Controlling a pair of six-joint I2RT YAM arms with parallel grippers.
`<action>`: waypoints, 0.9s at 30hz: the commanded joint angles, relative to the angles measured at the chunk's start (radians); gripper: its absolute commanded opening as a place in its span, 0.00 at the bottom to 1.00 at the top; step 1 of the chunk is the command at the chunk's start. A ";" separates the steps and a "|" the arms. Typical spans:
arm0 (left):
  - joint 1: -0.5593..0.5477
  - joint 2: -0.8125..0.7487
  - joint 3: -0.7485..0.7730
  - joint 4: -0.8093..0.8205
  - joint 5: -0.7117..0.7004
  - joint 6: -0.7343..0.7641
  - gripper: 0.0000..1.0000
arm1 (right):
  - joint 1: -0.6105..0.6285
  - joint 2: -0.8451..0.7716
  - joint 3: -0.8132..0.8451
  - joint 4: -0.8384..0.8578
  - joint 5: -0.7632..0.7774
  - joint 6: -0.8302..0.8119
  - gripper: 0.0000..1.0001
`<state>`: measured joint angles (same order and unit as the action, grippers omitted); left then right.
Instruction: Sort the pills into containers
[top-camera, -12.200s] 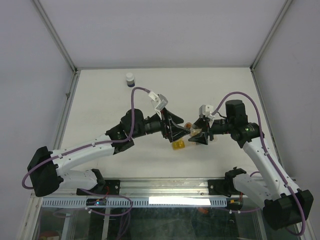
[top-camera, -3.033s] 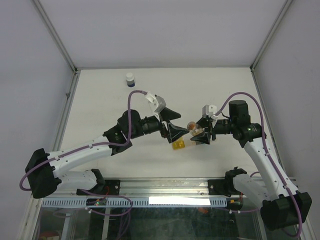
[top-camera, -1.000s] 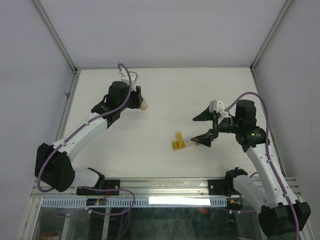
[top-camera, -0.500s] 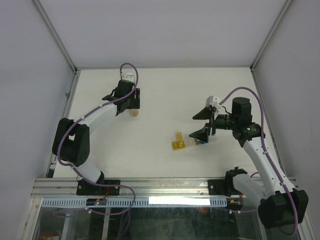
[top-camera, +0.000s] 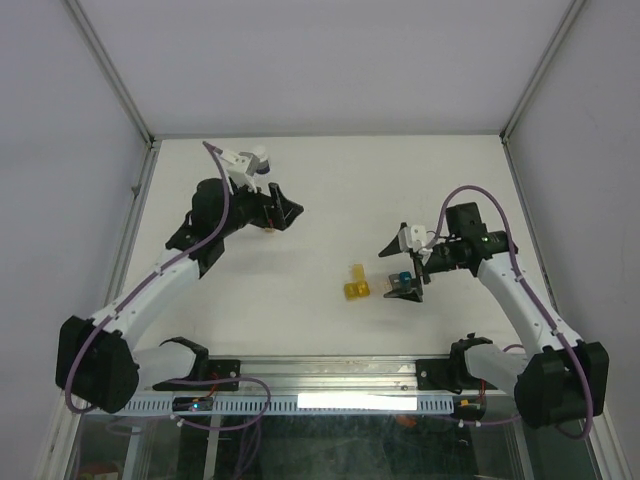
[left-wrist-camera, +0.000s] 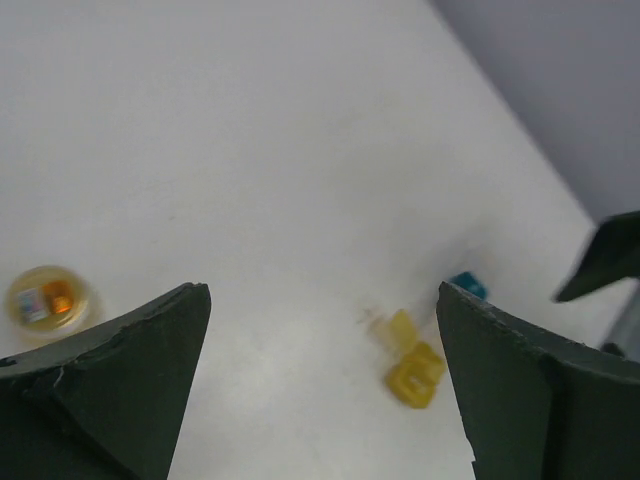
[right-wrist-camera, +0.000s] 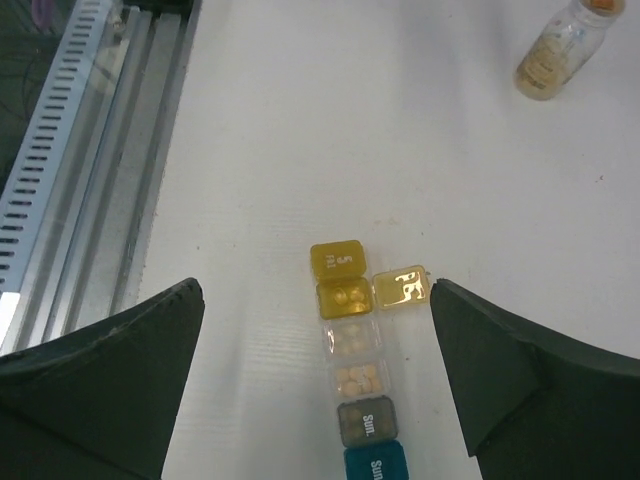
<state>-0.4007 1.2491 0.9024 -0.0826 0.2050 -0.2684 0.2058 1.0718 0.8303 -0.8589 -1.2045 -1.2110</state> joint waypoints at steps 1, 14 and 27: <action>-0.044 -0.094 -0.178 0.485 0.369 -0.233 0.99 | 0.000 0.065 -0.002 -0.185 0.051 -0.423 0.98; -0.249 0.187 -0.162 0.398 0.145 -0.307 0.65 | 0.042 0.226 -0.119 0.201 0.356 -0.299 0.88; -0.258 0.486 -0.040 0.362 0.159 -0.386 0.41 | 0.070 0.352 -0.121 0.295 0.451 -0.209 0.79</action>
<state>-0.6533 1.7203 0.7963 0.2588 0.3756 -0.6193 0.2657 1.3945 0.7055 -0.6006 -0.7773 -1.4422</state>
